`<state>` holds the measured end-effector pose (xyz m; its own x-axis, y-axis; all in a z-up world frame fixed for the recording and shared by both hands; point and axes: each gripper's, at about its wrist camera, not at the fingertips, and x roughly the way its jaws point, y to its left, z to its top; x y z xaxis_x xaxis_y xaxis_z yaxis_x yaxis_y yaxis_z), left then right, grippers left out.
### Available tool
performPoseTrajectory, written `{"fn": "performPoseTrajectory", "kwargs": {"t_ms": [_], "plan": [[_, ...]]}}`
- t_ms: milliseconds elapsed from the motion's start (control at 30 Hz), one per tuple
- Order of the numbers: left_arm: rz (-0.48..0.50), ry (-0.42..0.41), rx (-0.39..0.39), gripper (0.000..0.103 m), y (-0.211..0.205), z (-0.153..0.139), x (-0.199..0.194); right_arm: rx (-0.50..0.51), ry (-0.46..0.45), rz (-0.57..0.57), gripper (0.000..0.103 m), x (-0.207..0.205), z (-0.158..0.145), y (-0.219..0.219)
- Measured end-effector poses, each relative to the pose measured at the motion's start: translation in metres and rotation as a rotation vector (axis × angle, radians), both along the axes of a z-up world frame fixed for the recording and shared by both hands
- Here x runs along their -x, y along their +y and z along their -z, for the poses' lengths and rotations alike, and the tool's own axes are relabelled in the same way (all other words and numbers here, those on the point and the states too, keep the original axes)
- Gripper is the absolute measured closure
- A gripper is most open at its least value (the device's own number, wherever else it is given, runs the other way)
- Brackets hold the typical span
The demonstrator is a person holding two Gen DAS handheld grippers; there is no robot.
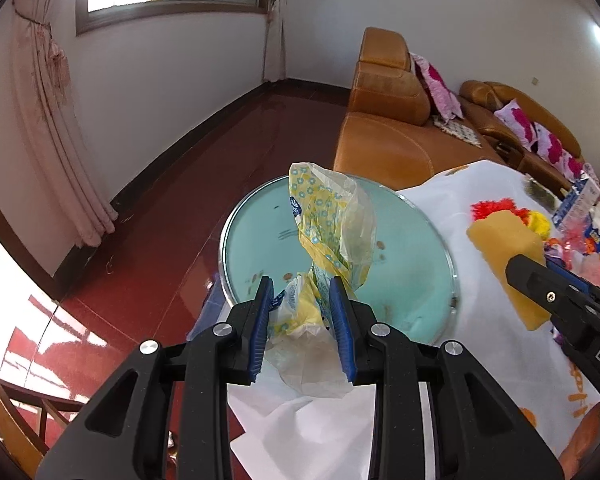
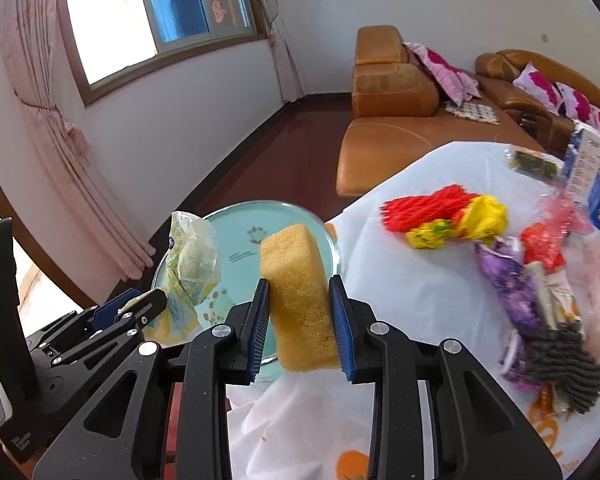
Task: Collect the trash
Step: 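Carry the yellow sponge and yellow-white wrapper over the blue bin with both grippers, then open both grippers to drop the sponge and wrapper into the bin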
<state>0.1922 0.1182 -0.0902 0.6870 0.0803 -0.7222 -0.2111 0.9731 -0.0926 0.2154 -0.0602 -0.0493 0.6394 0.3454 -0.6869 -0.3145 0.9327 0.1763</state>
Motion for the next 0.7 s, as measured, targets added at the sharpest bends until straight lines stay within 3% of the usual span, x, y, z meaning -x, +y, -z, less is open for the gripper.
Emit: {"fn": "performPoseTrajectory", "kwargs": {"t_ms": [433, 467, 567, 700], "plan": [[-0.010, 0.048, -0.003, 0.074, 0.004, 0.020, -0.020, 0.001, 0.097, -0.024, 0.071, -0.035, 0.032, 0.021], [-0.011, 0.050, -0.005, 0.074, 0.004, 0.022, -0.021, -0.009, 0.107, -0.029, 0.070, -0.037, 0.034, 0.022], [-0.006, 0.058, -0.009, 0.073, 0.004, 0.024, -0.025, -0.034, 0.111, -0.038, 0.052, -0.040, 0.034, 0.021], [-0.003, 0.061, -0.024, 0.071, 0.002, 0.025, -0.026, -0.042, 0.085, -0.024, 0.051, -0.037, 0.027, 0.015]]}}
